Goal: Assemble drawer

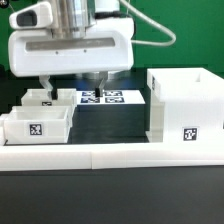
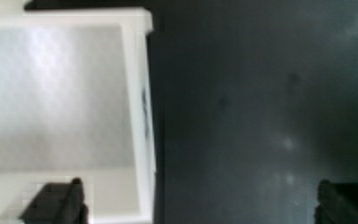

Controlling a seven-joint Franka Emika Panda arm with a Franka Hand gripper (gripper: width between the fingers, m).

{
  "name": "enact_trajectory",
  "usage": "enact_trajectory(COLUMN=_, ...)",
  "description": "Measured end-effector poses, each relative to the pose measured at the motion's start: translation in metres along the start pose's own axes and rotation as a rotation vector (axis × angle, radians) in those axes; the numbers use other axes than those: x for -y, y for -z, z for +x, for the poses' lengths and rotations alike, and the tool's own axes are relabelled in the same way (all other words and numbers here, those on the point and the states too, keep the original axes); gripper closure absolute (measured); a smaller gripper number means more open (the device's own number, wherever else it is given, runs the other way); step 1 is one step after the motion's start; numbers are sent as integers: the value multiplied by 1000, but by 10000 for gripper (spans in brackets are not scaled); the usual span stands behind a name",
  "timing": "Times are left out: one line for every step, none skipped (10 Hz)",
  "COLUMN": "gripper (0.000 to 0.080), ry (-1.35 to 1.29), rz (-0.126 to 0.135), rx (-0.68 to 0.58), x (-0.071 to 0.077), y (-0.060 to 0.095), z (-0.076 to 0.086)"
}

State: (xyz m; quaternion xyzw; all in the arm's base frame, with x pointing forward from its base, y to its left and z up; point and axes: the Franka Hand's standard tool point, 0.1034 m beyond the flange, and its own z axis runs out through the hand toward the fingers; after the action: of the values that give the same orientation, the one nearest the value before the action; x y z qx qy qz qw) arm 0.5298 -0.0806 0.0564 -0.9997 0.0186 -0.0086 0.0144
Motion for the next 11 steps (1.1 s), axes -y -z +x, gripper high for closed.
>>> enact_trajectory(gripper=150, ry=-4, rz=-10, rx=-5, x=-4, y=-9, z=-5)
enact_trajectory(gripper=150, ry=-9, rz=-11, rx=2, x=-10, y=-15, z=-11)
enact_trajectory(gripper=150, ry=-13, rz=-17, rx=1, x=-13, y=-20, z=-12)
enact_trajectory(gripper=150, ry=-12, rz=-23, rx=-2, x=-15, y=-26, z=-12)
enact_trajectory(gripper=150, ry=-7, rz=-30, rx=-7, x=-17, y=-31, z=-13)
enact_trajectory(gripper=150, ry=0, rz=-38, rx=-14, x=-19, y=-36, z=-13)
enact_trajectory(gripper=150, ry=0, rz=-38, rx=-14, x=-18, y=-36, z=-13)
enact_trajectory(gripper=150, ry=0, rz=-38, rx=-13, x=-18, y=-36, z=-13)
enact_trajectory(gripper=150, ry=0, rz=-38, rx=-13, x=-18, y=-36, z=-13)
enact_trajectory(gripper=150, ry=11, rz=-30, rx=1, x=-20, y=-37, z=-14)
enact_trajectory(gripper=150, ry=6, rz=-18, rx=14, x=-24, y=-38, z=-15)
